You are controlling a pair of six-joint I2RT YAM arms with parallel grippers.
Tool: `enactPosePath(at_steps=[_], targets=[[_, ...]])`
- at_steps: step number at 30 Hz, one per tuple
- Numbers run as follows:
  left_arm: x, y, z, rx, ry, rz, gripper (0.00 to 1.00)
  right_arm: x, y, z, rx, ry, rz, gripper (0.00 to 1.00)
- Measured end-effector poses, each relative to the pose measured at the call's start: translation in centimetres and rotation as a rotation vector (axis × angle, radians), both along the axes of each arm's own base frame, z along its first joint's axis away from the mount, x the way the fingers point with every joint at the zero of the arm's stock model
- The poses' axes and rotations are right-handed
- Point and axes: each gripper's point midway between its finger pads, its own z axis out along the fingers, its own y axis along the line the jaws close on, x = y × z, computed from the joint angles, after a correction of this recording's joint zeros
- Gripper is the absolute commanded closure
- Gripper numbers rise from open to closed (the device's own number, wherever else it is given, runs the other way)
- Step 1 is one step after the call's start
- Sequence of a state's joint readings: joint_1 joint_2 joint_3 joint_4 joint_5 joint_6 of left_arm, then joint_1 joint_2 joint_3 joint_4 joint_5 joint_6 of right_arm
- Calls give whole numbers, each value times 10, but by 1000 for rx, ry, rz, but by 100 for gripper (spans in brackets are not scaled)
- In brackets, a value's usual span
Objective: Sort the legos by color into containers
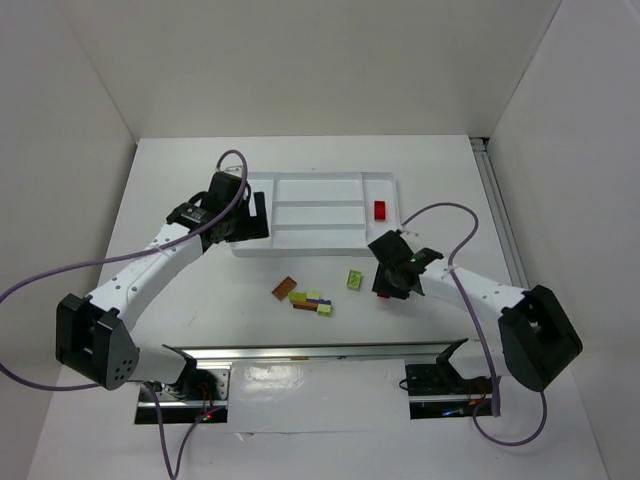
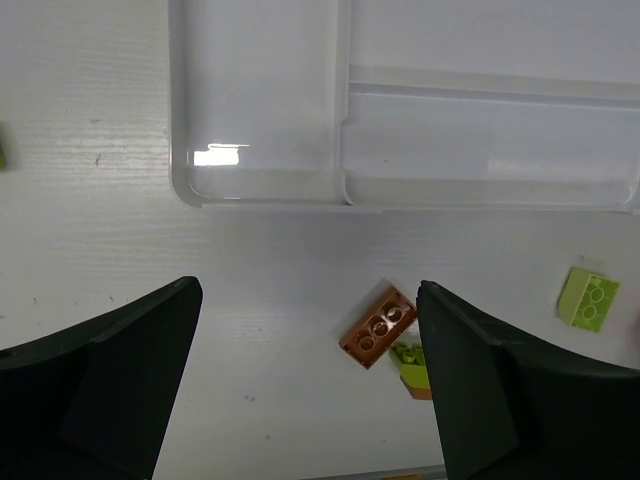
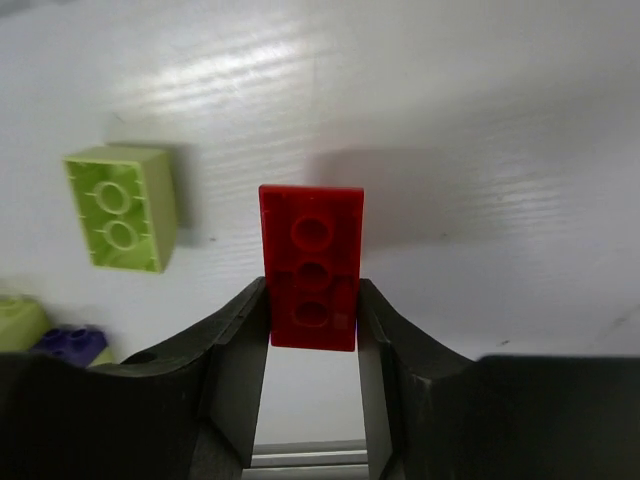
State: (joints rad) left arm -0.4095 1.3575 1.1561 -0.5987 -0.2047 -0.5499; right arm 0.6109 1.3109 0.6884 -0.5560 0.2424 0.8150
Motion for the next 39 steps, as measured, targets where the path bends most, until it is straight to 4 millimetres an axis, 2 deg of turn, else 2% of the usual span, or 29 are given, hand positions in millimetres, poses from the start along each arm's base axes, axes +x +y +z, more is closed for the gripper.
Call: enactPosePath(at_steps=[3,7,10,13,18,19,22,23,24,26,31,34,39], targets=[[1,2,0,10,-2,8,0,21,-2,35,-19,-110,-2,62],[2,7,-1,29,-6,37,0,64,4,97,-43,-299,12,63],[3,15,-3,49,-9,88,0,97,3,124,-93,-385,3,63],[0,22,-6,65,1,128,0,131,-2,124,-135,-408,-13,63],[-2,30,-9,71,22,172,0,190,-23,103,-187,-385,-62,61],[-1,34,-11,78,25,185,0,201,-26,99,-190,-379,-69,57],[4,54,-21,100,73,264,0,228,-31,85,-188,-371,-81,29],[5,58,-23,104,82,275,0,233,-31,82,-187,-365,-76,24],[7,65,-28,105,102,297,0,237,-31,78,-187,-358,-70,21],[9,76,-32,102,123,332,0,238,-30,75,-176,-350,-61,21],[14,100,-32,81,142,406,3,237,-26,93,-142,-395,-49,38],[24,111,-26,58,133,444,6,221,-30,111,-114,-433,-56,38],[56,131,-24,4,125,525,11,185,-32,141,-48,-502,-64,38]])
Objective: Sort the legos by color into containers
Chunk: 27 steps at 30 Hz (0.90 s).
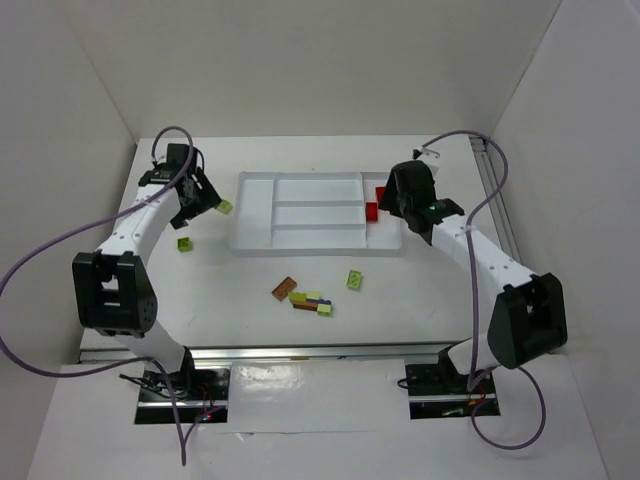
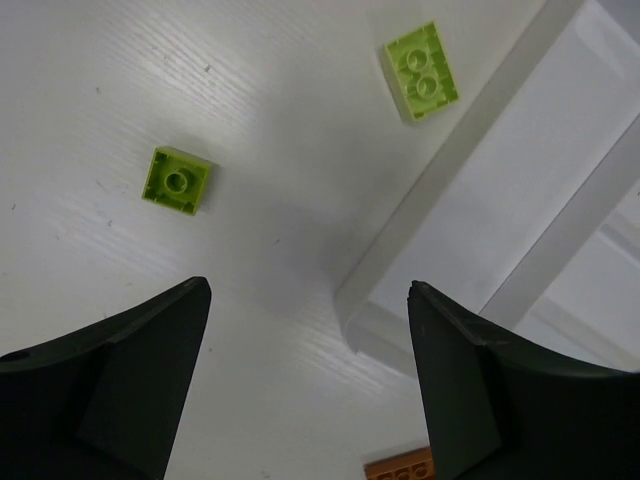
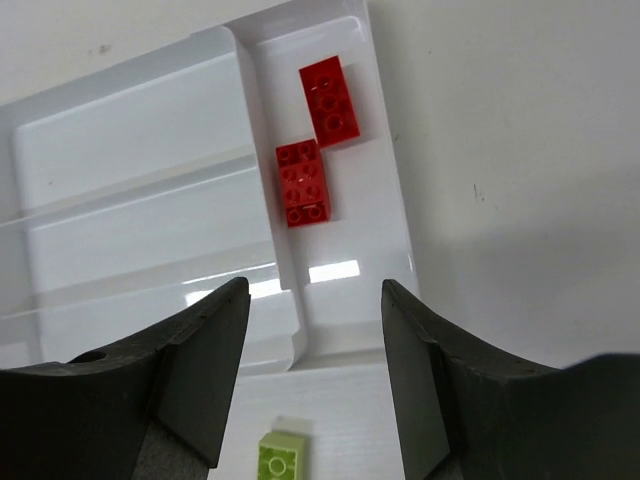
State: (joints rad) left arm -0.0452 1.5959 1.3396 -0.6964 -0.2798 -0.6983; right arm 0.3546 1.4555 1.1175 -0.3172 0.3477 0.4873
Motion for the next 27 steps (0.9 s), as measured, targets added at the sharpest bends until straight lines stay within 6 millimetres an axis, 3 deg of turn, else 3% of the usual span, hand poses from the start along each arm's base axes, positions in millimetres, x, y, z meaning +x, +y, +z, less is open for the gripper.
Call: enactPosePath(at_steps=[4,8,11,14,17,27], targets=[[30,6,-13,-30,12,38,12,-20,8,1,31,-7,29,29],[75,1,-26,-61,19,58,12,-42,8,-16,24,39,51,17],[105,-3,-37,-89,11,79,11,-56,2,-27,15,70,49,14],[121,-4,-50,-103,25,108,11,-65,-2,-33,9,86,49,12],[128,-3,-65,-111,47,150,11,-70,-4,-36,4,97,47,12],[120,-1,-115,-126,157,220,13,-75,-3,-45,5,124,58,12]])
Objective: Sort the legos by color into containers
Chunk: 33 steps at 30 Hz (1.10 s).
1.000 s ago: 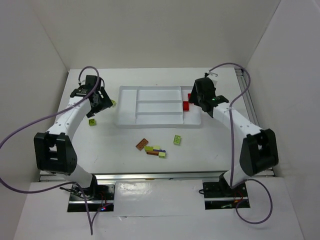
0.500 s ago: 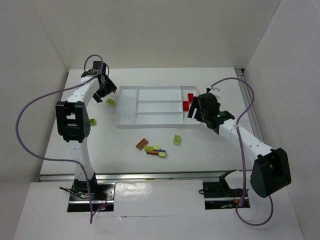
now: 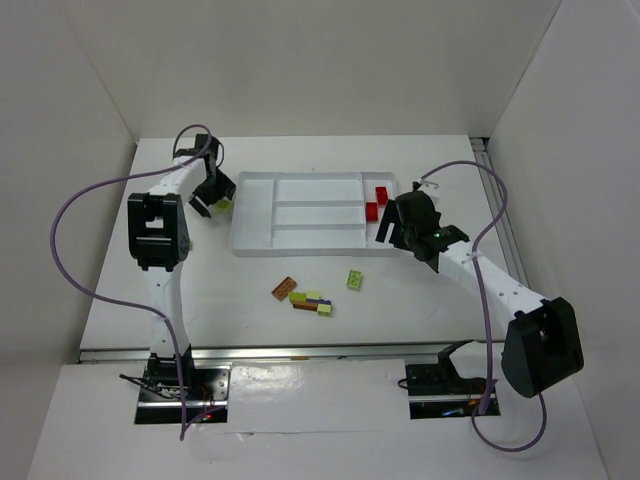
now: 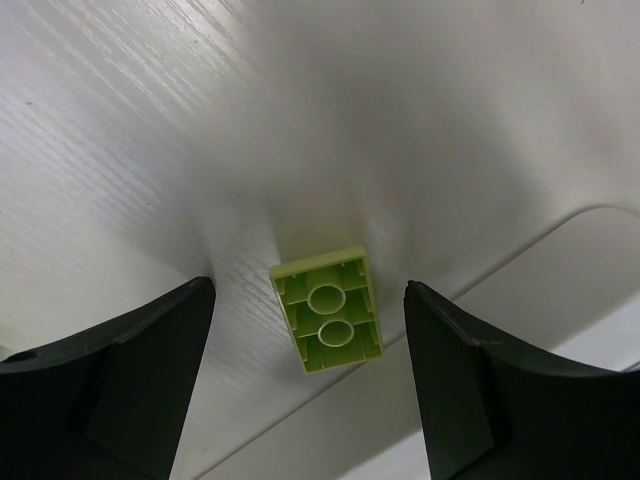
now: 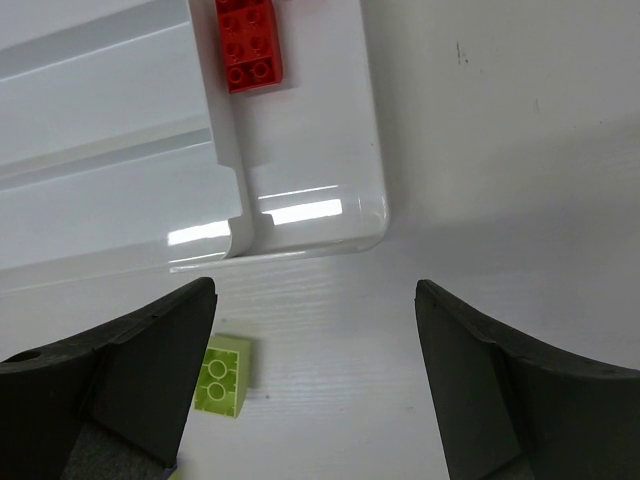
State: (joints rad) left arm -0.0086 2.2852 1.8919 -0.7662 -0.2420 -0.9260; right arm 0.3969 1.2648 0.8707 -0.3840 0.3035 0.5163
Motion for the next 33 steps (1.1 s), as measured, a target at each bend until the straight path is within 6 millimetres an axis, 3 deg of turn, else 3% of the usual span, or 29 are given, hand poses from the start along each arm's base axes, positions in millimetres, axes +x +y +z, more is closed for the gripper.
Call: enactPosePath(at_steps=[1,4,7,9,10,14,18,21,24,26,28,30,33], targets=[[0,0,0,-2,1,3,18,0,0,-1,0,4,1,12],[2,0,0,-7,-4,24,48,0,1,-6,-4,19,4,12],[1,1,-1,-8,-1,25,64,0,1,-12,-12,36,5,12],[1,4,0,-3,0,26,85,0,1,-15,-15,44,5,12],[0,6,1,1,0,30,89,0,1,-15,-16,46,5,12],[-6,17,26,24,-32,40,92,-1,2,-16,-12,50,10,12],[1,16,100,83,-194,-66,92,-1,4,-20,-10,64,14,11],[10,-14,157,131,-345,-219,92,-1,3,-21,-8,66,8,10],[15,-61,181,154,-409,-378,96,0,3,-21,-9,64,0,10],[19,-89,172,162,-402,-463,96,-1,2,-21,-8,64,-3,9],[18,-111,148,146,-356,-523,96,0,1,-21,-12,63,-7,9],[17,-116,119,131,-295,-546,96,-1,1,-21,-14,65,-8,9],[13,-106,82,129,-202,-551,92,-4,0,-23,-12,67,-11,9]])
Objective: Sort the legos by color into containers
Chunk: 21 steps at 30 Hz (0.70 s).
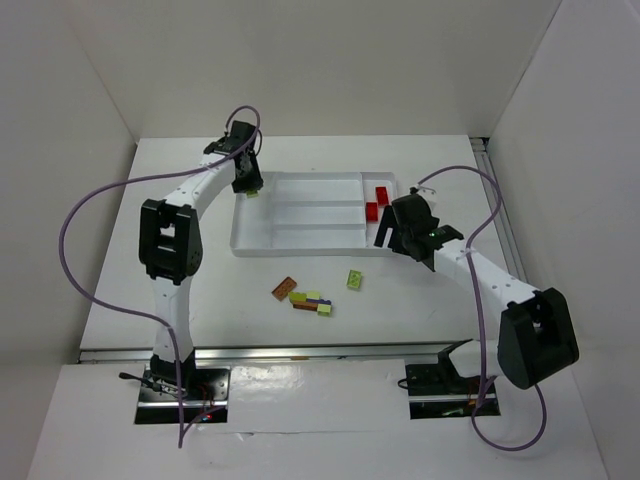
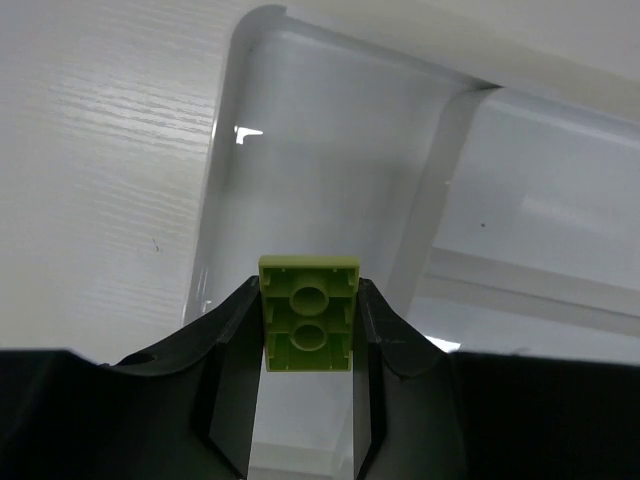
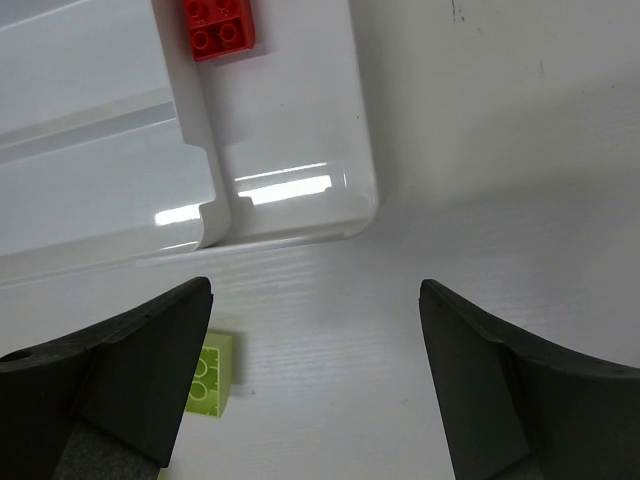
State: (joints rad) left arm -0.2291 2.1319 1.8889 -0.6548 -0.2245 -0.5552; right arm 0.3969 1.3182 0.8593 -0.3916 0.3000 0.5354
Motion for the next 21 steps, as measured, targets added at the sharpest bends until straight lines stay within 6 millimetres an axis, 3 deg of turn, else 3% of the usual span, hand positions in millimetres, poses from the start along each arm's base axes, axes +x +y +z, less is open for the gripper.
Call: enactPosePath(at_steps=[2,4,5,7,10,12,14,17,21], targets=[[-1,5,-16,7,33,4,77,-3,-1,-1,1,2,-2,9],[-1,11,-24,10,53,12,72,-5,-2,-1,3,4,-4,9],[-3,13,-27,11,61,15,63,-5,-2,-1,3,4,-4,9],[-3,14,-27,13,66,14,52,-5,-2,-1,3,4,-4,9],[-4,13,-28,21,68,-2,23,-5,-2,-1,3,4,-4,7],[-5,13,-29,23,72,-5,15,-5,-2,-1,3,4,-4,7],[-8,13,-30,22,76,-10,15,-5,-2,-1,3,4,-4,7],[-19,17,-29,36,90,0,23,-5,-2,-1,3,4,-4,7],[-54,43,-15,68,89,90,34,-5,-2,-1,-2,3,1,7]])
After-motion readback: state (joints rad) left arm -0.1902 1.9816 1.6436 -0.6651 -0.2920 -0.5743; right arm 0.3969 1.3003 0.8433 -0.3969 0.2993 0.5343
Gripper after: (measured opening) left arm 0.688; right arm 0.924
